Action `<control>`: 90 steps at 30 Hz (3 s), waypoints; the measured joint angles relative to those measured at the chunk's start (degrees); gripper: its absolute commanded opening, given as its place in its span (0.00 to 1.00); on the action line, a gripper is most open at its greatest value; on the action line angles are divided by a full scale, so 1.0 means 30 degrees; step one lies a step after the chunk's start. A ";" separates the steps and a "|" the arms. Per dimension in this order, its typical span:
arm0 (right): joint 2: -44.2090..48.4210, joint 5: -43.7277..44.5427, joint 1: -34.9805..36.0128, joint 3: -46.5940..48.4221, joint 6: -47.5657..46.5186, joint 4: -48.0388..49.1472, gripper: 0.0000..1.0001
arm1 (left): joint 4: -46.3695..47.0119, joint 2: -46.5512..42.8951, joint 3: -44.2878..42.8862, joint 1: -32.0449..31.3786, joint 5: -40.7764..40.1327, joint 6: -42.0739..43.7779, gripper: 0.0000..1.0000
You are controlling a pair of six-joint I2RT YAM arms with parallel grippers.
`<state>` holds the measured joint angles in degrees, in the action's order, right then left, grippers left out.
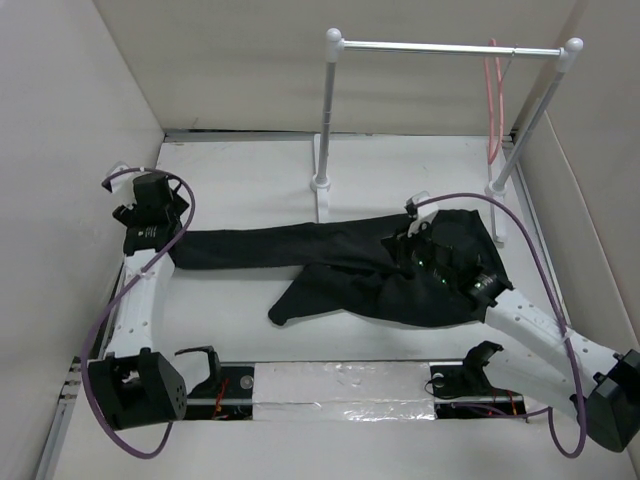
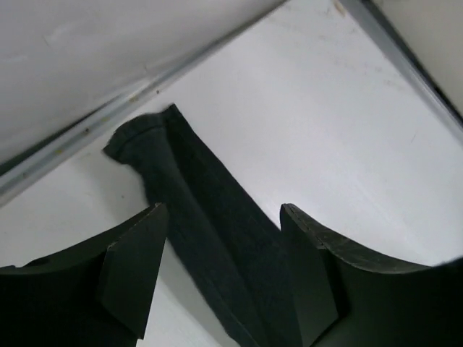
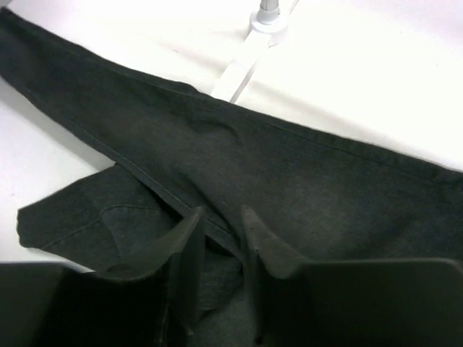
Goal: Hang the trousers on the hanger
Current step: Flatten out the trousers at the center of the board.
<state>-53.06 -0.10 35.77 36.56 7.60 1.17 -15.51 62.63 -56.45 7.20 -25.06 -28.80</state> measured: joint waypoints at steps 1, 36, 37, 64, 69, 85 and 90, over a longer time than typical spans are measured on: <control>-0.0102 0.0066 0.0262 0.0000 -0.0066 -0.0022 0.00 | -0.0182 0.0248 0.0095 0.0007 0.0306 -0.0022 0.55; 0.3643 0.1778 0.2251 -0.1559 -0.0015 -0.4612 0.30 | 0.0954 -0.2222 1.0448 -1.9628 0.2681 -0.6543 0.59; 0.3650 0.1770 0.2142 -0.1559 -0.0022 -0.4685 0.30 | 0.0947 -0.2084 1.0448 -1.9628 0.2368 -0.6696 0.59; 0.4313 0.0692 -0.1129 -0.2178 0.0095 -0.4670 0.41 | -0.8459 -0.8327 -0.3024 -1.9154 -0.5792 -0.4845 0.00; 0.4167 0.0991 -0.1479 -0.2433 0.0488 -0.4699 0.61 | -1.1023 -0.9828 -0.4619 -1.9110 -0.8939 -0.5056 0.00; 0.3723 0.4619 -0.2215 -0.2404 0.1603 -0.4546 0.29 | -1.5708 -1.1584 -0.5253 -1.8695 -1.3478 -0.6521 0.53; 0.2317 0.4947 -0.3424 -0.2382 0.2310 -0.3133 0.00 | -1.0426 -0.9610 -0.3031 -1.8644 -1.2021 -0.4328 0.48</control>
<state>-46.11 14.74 25.50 29.41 14.52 -8.23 -46.78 33.80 -65.54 -48.73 -61.12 -41.78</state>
